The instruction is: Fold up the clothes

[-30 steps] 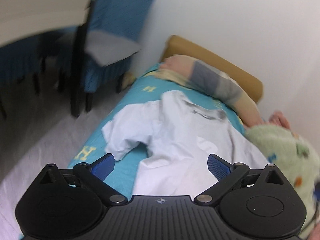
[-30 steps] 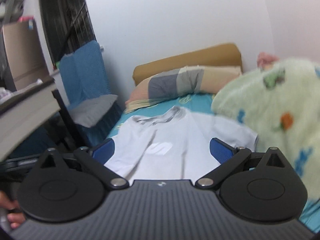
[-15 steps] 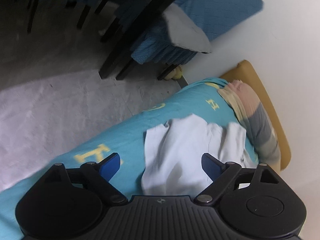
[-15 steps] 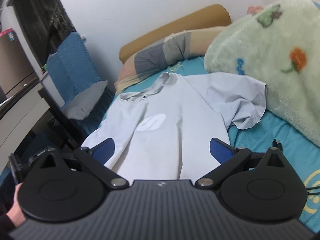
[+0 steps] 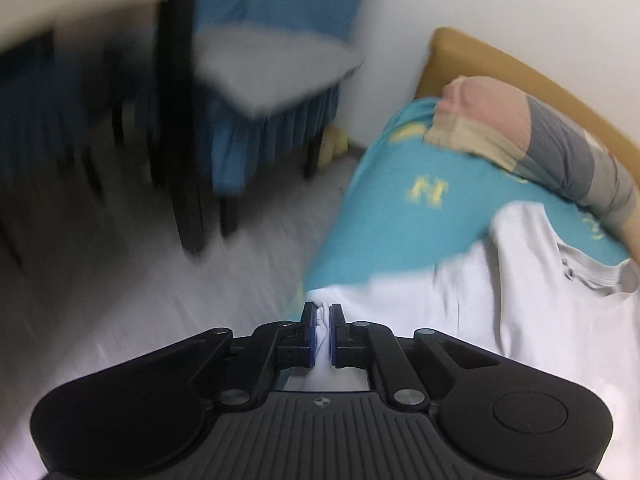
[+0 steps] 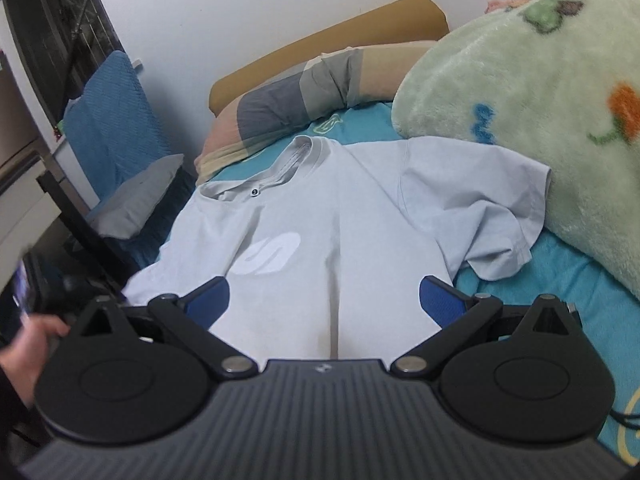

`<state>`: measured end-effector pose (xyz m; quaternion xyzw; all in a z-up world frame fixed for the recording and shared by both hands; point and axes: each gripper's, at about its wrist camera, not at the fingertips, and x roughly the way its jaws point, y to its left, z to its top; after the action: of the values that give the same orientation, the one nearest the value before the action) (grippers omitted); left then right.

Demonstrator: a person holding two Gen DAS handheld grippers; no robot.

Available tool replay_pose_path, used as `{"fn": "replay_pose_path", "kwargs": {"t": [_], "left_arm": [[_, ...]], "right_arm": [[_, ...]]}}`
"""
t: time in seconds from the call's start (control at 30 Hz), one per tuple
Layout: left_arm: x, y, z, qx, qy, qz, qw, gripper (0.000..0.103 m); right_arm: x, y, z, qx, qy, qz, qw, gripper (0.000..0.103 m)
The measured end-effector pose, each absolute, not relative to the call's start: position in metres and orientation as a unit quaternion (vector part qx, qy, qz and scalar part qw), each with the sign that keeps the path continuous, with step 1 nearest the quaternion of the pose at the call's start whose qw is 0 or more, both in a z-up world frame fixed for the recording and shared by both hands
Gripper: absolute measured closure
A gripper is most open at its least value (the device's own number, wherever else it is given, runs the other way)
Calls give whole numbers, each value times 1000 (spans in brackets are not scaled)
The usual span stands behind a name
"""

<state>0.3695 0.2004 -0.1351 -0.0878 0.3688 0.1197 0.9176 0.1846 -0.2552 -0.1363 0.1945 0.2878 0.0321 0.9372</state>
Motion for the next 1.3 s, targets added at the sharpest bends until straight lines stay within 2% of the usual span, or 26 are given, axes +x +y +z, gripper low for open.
{"fn": "replay_pose_path", "kwargs": {"t": [0.13,0.2,0.3,0.33,0.4,0.47,0.63,0.7,0.87,0.93,1.07,1.13,1.3], "left_arm": [[401,204,-109,11,302,223,927,96],[412,210,-114,13,310,253,917,94],[403,214,-123,-43,337,227,913,79],[396,211,-124,-46,344,221,912,65],[373,199,-122,-37,357,205,911,47],[341,191,-115,-39,363,173,915,45],[235,154,-89,-33,343,117,931,25],[190,138,-83,-39,341,95,935,22],[108,121,-91,-86,427,50,899,23],[82,120,-99,-102,481,46,870,30],[39,132,-110,-136,551,62,821,35],[26,134,-114,-151,581,60,797,42],[22,125,-118,-112,621,54,774,44]], "right_arm": [[193,-251,-137,175,280,26,944,0],[196,-251,-136,171,277,27,945,0],[195,-250,-134,160,269,29,950,0],[194,-249,-134,159,267,31,950,0],[193,-249,-133,159,264,36,951,0],[192,-249,-131,159,261,41,951,0],[179,-243,-124,146,243,59,957,0],[171,-243,-122,142,236,64,959,0],[154,-247,-113,139,220,62,964,0],[147,-252,-110,141,214,56,965,0],[134,-268,-106,165,212,48,962,0],[125,-275,-104,169,215,44,961,0],[104,-288,-102,189,231,36,954,0]]}}
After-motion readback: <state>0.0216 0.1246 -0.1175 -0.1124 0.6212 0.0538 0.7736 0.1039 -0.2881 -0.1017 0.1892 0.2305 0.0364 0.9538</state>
